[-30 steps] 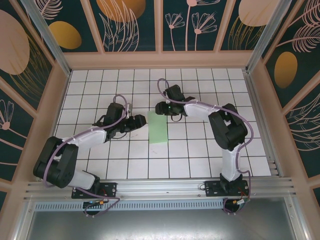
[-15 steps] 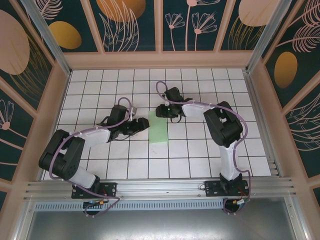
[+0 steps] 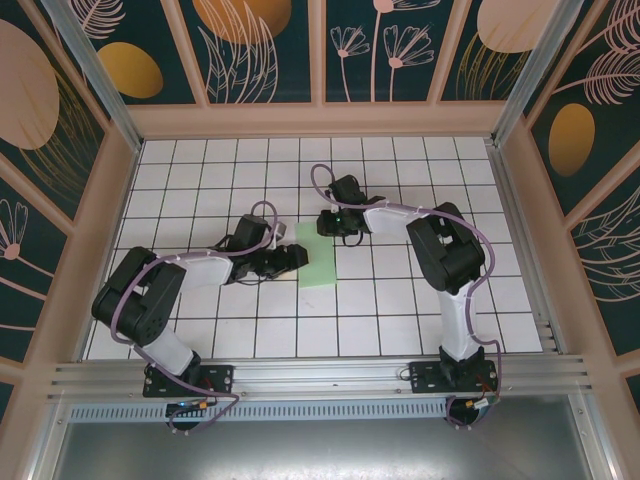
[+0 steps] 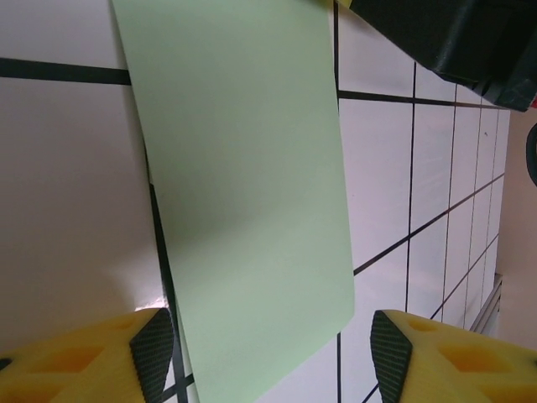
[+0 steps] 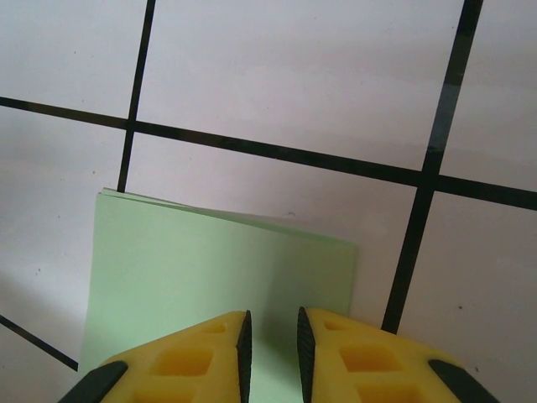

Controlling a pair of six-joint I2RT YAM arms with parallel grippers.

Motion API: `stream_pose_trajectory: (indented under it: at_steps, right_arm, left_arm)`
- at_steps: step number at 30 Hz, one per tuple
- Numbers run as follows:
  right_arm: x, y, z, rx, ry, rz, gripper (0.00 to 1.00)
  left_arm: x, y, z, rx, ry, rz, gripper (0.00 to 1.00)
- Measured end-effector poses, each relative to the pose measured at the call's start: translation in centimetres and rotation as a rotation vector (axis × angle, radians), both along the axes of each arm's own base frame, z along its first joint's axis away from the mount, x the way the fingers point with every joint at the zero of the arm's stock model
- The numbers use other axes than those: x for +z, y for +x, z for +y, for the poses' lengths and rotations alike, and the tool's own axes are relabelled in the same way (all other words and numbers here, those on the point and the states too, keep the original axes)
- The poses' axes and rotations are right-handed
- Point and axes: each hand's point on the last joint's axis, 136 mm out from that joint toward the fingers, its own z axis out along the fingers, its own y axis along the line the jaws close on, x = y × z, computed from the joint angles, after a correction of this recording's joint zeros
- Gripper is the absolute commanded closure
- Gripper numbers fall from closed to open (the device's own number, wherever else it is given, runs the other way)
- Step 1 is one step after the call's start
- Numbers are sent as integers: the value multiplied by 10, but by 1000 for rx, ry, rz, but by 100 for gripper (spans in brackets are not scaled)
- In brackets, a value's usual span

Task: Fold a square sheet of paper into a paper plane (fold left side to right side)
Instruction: Third fold the triangle at the center of the table.

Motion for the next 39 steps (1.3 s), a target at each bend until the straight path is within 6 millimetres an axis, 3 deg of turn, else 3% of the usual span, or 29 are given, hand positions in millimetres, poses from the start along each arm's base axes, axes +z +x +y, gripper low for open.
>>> stream_pose_trajectory:
  at_steps: [17,27,39]
  right_arm:
    - [-1,0,0,0,-1,1,76]
    - [-1,0,-1,-1,-1,2,76]
    - [-1,0,-1,-1,-1,2,76]
  left_arm:
    - [-10,22,-2,52,119,10,30]
    - [-16,26,-1,58,150,31,42]
    - [-18,24,-8,40,148,32,49]
